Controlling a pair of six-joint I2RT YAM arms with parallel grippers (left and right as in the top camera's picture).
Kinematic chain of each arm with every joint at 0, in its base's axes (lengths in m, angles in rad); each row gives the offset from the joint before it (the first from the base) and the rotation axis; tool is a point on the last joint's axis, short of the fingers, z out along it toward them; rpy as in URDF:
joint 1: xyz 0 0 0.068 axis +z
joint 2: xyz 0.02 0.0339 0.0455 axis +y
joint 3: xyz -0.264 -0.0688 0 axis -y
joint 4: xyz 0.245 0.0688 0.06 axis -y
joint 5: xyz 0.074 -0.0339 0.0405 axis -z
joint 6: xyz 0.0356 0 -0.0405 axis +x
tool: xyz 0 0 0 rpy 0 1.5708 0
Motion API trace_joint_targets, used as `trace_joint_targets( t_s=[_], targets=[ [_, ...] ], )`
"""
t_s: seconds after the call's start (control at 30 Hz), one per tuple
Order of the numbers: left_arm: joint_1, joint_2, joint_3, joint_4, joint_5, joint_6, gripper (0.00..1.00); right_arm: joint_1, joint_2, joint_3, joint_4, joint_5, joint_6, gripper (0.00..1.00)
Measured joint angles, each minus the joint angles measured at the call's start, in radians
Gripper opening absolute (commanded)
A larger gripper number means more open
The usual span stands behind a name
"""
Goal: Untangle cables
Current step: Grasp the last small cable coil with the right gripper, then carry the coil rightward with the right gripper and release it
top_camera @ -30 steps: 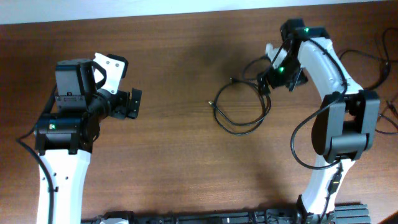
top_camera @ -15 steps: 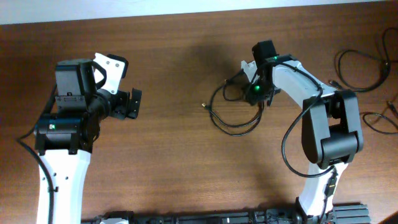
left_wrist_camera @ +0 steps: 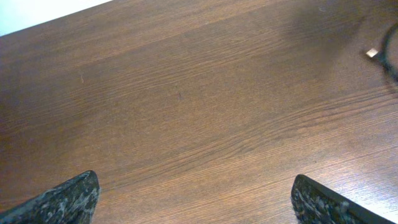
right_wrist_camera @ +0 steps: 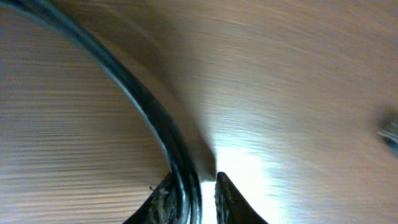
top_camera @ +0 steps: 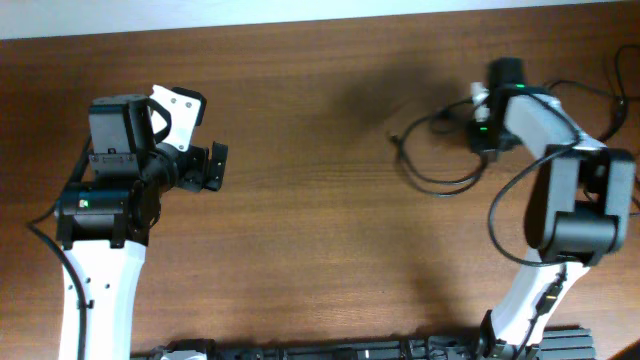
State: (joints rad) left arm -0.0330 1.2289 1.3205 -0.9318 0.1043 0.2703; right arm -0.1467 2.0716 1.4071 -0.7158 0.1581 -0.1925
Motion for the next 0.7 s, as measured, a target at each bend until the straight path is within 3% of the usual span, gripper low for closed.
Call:
trace_joint_targets(
  t_s=[0.27,0.37,0.57,0.7],
  targets=[
    [0.0,0.0,0.0,0.0,0.0,0.0,0.99,-0.439,0.002,0.0,-0.001,0.025,0.167,0.33],
    [0.0,0.0,0.0,0.0,0.0,0.0,0.99,-0.505,0.003,0.009,-0.029,-0.034,0.193,0.33],
    [0.0,0.0,0.0,0.001,0.0,0.0,0.99,-0.495,-0.009,0.138,-0.205,-0.18,0.193,0.4],
    [0.0,0.0,0.0,0.0,0.0,0.0,0.99,-0.365,-0.179,0.211,-0.219,-0.205,0.182,0.47]
  ],
)
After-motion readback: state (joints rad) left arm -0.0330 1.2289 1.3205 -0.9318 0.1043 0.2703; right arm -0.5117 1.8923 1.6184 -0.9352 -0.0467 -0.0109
